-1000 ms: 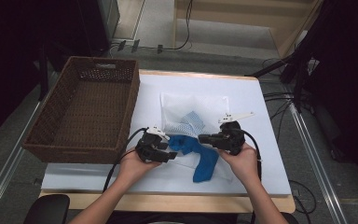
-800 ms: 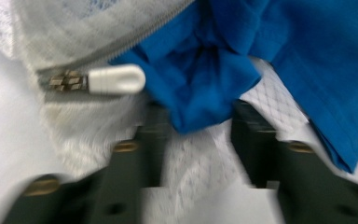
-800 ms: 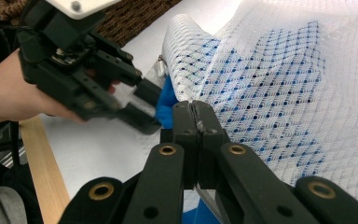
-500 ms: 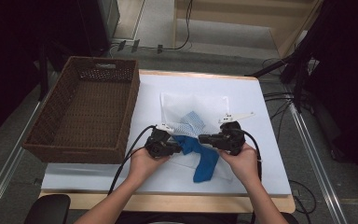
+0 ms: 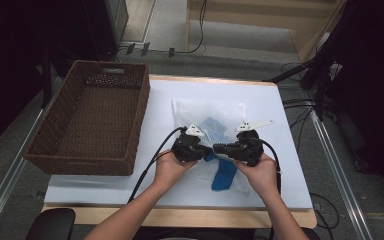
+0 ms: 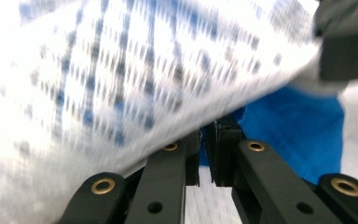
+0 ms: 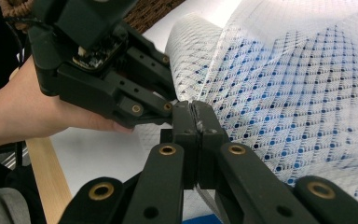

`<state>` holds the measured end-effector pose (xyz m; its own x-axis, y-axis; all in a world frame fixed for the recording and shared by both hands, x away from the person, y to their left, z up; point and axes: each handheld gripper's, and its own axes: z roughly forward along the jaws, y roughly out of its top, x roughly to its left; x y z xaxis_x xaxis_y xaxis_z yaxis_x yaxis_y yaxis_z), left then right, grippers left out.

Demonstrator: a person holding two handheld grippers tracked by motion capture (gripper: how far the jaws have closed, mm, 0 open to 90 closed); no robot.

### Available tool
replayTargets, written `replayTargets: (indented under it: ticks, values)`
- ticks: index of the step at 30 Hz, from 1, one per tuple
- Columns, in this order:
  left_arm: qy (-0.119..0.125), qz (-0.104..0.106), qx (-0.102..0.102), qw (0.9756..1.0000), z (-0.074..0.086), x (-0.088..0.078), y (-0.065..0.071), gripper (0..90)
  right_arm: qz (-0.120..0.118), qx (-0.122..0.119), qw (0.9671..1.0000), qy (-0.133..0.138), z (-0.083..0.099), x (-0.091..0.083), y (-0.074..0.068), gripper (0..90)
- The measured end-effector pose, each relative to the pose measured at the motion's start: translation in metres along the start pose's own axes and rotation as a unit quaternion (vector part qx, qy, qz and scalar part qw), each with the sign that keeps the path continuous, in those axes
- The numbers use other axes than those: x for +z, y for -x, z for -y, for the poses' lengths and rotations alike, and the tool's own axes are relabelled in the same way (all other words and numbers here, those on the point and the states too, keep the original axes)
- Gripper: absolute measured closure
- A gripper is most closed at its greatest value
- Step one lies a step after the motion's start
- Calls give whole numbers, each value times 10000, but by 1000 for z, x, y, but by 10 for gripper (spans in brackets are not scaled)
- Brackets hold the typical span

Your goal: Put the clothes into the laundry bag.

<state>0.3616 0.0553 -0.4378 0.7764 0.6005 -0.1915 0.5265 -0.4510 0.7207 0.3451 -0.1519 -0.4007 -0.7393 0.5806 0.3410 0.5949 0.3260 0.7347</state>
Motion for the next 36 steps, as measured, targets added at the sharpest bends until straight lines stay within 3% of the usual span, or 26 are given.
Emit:
replayTargets:
  ticks: [3, 9, 20, 26, 30, 36]
  values:
    - [50, -89, 89, 9999, -2, 10, -2, 854, 2, 31, 10000, 34, 0, -1, 1, 900]
    - [-127, -127, 60, 9998, 4, 29, -8, 849, 30, 137, 9999, -36, 2, 0, 4, 900]
    - [-165, -236, -163, 9995, 6, 34, -18, 839, 12, 155, 9998, -131, 3, 4, 6, 900]
    - [149, -450, -356, 9982, 2, 29, -22, 847, -11, 169, 9997, -188, 3, 5, 7, 900]
    - [-70, -338, -254, 9991, 5, 36, -24, 830, 16, 188, 9996, -205, 4, 6, 9, 900]
    - [-174, -67, -354, 9992, 3, 25, -23, 742, 32, 206, 9996, -188, 4, 5, 11, 900]
